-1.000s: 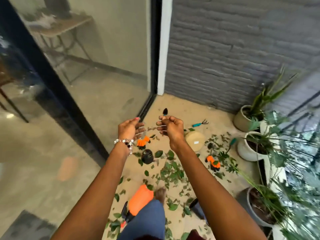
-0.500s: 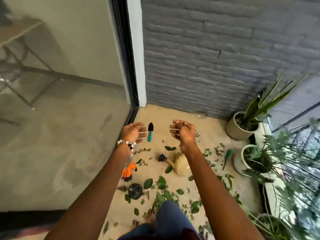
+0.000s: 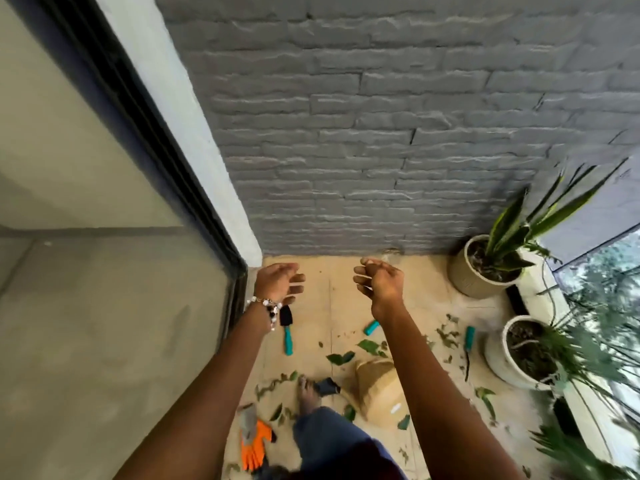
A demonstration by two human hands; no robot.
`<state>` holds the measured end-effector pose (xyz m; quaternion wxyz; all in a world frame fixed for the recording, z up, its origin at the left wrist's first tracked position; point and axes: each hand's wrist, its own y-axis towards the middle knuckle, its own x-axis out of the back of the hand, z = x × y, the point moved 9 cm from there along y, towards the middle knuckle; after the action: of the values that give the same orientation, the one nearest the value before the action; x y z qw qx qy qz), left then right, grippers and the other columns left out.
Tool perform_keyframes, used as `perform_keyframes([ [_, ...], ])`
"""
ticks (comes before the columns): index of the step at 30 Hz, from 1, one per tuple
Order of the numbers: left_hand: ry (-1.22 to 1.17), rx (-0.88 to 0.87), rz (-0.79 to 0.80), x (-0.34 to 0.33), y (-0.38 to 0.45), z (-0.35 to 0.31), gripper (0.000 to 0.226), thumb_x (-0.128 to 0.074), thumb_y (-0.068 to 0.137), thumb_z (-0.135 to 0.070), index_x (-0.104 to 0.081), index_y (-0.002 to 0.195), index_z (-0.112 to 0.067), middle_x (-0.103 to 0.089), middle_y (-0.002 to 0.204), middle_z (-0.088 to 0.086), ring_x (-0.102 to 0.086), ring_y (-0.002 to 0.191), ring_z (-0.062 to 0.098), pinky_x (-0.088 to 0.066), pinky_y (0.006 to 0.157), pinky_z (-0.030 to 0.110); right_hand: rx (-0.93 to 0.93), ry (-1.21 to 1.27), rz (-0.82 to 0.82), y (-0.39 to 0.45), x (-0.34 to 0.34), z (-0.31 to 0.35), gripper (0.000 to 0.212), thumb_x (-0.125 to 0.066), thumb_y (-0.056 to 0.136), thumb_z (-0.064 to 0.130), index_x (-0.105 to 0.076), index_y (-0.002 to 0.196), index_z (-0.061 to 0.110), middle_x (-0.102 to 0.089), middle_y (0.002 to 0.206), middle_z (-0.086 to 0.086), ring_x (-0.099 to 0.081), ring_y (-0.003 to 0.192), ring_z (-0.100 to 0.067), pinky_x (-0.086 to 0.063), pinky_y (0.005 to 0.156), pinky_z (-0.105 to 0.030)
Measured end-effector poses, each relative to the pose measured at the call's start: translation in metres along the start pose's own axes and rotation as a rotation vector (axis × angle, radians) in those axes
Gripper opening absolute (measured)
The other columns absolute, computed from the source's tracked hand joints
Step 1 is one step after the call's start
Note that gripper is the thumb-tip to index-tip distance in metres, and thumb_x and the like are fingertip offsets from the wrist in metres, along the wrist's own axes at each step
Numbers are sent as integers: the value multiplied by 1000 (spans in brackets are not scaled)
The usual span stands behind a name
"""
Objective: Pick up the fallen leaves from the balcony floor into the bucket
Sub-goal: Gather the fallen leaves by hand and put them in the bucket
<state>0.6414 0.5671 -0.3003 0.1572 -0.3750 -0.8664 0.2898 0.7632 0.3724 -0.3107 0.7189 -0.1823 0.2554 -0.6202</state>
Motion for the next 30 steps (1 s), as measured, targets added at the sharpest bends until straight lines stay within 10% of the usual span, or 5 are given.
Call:
perform_keyframes([
  [11, 324, -69, 271, -169, 144, -122, 13, -57, 96, -19, -59, 84, -18, -66, 53, -10, -58, 39, 2, -37, 39, 13, 32, 239, -314, 128, 40, 100, 18, -42, 99, 5, -60, 96, 9, -63, 77, -8, -55, 58, -16, -42, 55, -24],
  [30, 1008, -249, 1007, -516, 260, -126, 9, -55, 96, -13, -63, 98, -10, -64, 67, 2, -55, 38, 0, -38, 37, 15, -25, 601, -1206, 195, 178, 87, 17, -51, 98, 14, -66, 98, 6, -70, 81, -12, -64, 66, -20, -49, 57, -30],
])
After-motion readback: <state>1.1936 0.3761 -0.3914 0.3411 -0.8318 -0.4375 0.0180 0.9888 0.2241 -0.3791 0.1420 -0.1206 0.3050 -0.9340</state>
